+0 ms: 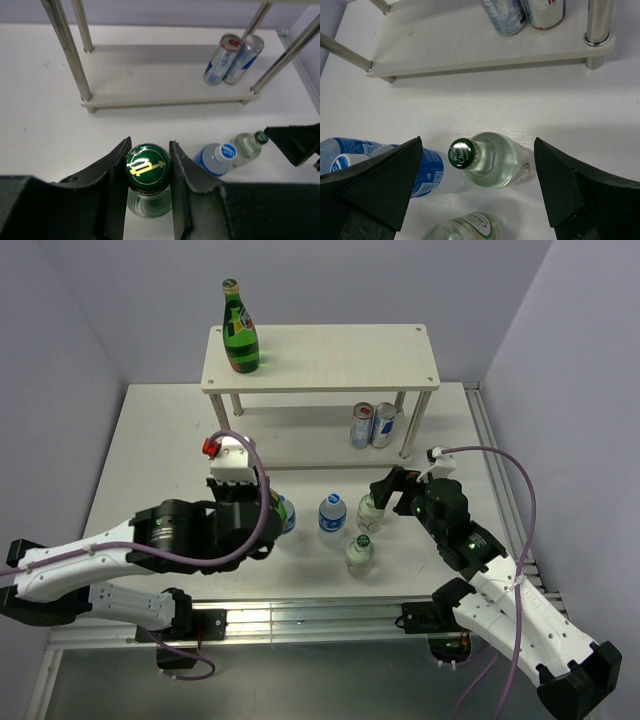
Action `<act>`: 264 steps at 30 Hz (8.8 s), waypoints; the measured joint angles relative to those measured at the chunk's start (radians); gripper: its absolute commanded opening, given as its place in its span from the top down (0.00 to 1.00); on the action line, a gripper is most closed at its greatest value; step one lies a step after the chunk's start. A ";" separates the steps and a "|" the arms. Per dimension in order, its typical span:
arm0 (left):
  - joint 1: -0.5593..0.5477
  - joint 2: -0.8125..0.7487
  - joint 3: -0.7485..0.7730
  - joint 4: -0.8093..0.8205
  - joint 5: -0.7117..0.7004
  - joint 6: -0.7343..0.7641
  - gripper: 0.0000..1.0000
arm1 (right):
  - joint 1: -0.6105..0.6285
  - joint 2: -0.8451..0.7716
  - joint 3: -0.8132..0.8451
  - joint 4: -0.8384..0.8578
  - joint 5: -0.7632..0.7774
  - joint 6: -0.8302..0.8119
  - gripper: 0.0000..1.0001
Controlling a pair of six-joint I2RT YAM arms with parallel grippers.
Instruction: Place and organize the beverage onto the shelf
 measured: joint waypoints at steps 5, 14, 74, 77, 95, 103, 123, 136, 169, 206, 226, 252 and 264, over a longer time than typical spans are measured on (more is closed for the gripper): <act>0.093 -0.049 0.008 0.290 0.039 0.391 1.00 | 0.000 0.000 0.000 0.000 0.000 0.000 0.01; 0.305 0.121 0.285 0.521 0.208 0.750 1.00 | 0.000 -0.002 0.000 0.000 0.000 0.003 0.01; 0.708 0.721 0.782 1.048 0.398 1.121 0.22 | 0.000 -0.026 -0.011 0.001 -0.008 0.007 0.01; 0.713 0.719 0.763 1.063 0.394 1.122 0.21 | 0.000 -0.026 -0.011 0.001 -0.008 0.007 0.01; 0.565 0.479 0.477 1.052 0.358 1.118 0.01 | 0.000 -0.024 -0.011 0.003 -0.012 0.011 0.01; 0.277 0.050 -0.064 0.929 0.193 0.863 0.01 | 0.000 -0.027 -0.011 0.008 -0.018 0.011 0.01; -0.081 0.039 -0.646 0.328 0.076 -0.307 0.01 | 0.000 -0.001 -0.013 0.008 -0.026 0.011 0.01; 0.039 0.087 -0.897 0.818 0.065 -0.077 0.01 | 0.000 0.018 -0.013 0.009 -0.026 0.011 0.01; 0.631 0.299 -0.801 1.552 0.373 0.640 1.00 | 0.000 0.039 -0.013 0.016 -0.029 0.012 0.01; 0.888 0.629 -0.439 1.641 0.526 0.702 0.06 | 0.000 0.049 -0.013 0.022 -0.046 0.014 0.01; 0.602 0.034 -0.770 1.382 0.446 0.601 0.09 | 0.000 0.027 -0.014 0.027 -0.050 0.022 0.01; 0.152 0.231 -1.011 1.725 0.619 0.545 0.09 | 0.002 -0.098 -0.119 0.104 -0.070 0.103 0.02; 0.208 0.497 -0.879 1.893 0.552 0.605 0.51 | 0.002 -0.090 -0.118 0.087 -0.067 0.100 0.02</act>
